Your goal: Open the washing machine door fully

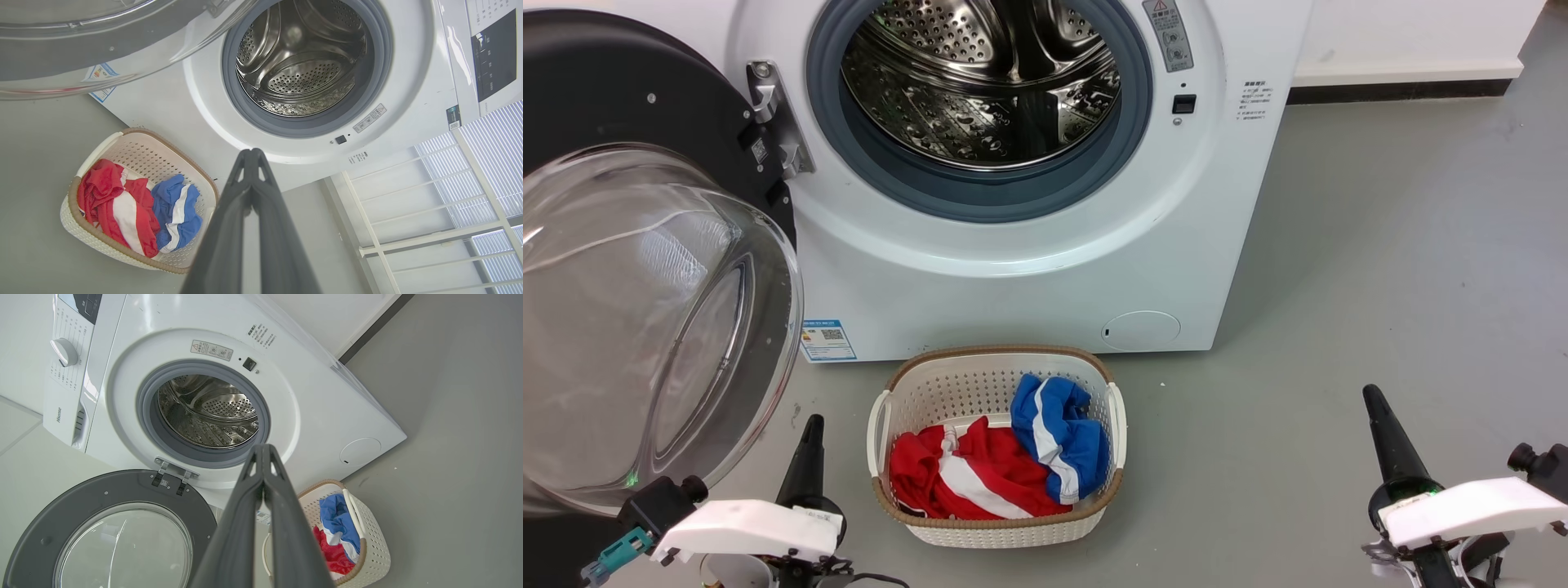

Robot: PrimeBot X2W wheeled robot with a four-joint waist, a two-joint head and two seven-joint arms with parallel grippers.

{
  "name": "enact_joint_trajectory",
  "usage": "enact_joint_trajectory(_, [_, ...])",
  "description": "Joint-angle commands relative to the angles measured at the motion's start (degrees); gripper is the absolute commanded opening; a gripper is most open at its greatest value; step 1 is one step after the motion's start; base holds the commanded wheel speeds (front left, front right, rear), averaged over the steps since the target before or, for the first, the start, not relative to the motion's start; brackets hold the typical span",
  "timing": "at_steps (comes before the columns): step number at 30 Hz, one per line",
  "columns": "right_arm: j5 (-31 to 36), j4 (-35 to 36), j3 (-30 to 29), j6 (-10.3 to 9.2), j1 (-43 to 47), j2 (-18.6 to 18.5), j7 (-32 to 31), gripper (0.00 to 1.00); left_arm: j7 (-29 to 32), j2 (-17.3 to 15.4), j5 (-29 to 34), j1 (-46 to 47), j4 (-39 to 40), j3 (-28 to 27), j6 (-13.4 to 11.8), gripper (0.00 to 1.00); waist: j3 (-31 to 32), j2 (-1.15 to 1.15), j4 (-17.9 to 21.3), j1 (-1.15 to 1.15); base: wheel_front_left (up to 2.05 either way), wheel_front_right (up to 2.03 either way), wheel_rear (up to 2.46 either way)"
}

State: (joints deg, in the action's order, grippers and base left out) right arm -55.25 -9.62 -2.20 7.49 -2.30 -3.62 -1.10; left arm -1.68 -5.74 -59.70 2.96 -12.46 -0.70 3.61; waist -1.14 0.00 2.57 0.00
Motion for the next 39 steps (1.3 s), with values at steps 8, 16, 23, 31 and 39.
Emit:
enact_joint_trajectory(8, [-6.39,-0.34,-0.57,0.01,-1.85,-0.37,-0.83,0.00,1.35,0.32,-5.43,1.85,0.16,-1.20,0.94,0.00,0.11,0.00,-0.29,0.00,0.00,0.00,0.00])
enact_joint_trajectory(16, [-11.40,-0.95,-0.98,0.01,-2.17,-0.35,-1.37,0.00,2.45,0.75,-9.74,2.19,-0.13,-1.99,1.46,0.00,0.22,0.00,-0.58,0.00,0.00,0.00,0.00])
enact_joint_trajectory(23, [-15.54,-1.49,-1.36,0.01,-2.57,-0.31,-1.86,0.00,3.39,1.12,-13.29,2.46,-0.35,-2.64,1.82,0.00,0.31,0.00,-0.83,0.00,0.00,0.00,0.00])
enact_joint_trajectory(31, [-19.97,-2.08,-1.75,0.01,-2.99,-0.26,-2.40,0.00,4.38,1.50,-17.06,2.69,-0.61,-3.24,2.23,0.00,0.42,0.00,-1.12,0.00,0.00,0.00,0.00])
enact_joint_trajectory(39, [-24.03,-2.60,-2.12,0.00,-3.15,-0.20,-2.92,0.00,5.25,1.77,-20.62,2.84,-0.85,-3.93,2.67,0.00,0.53,0.00,-1.40,0.00,0.00,0.00,0.00])
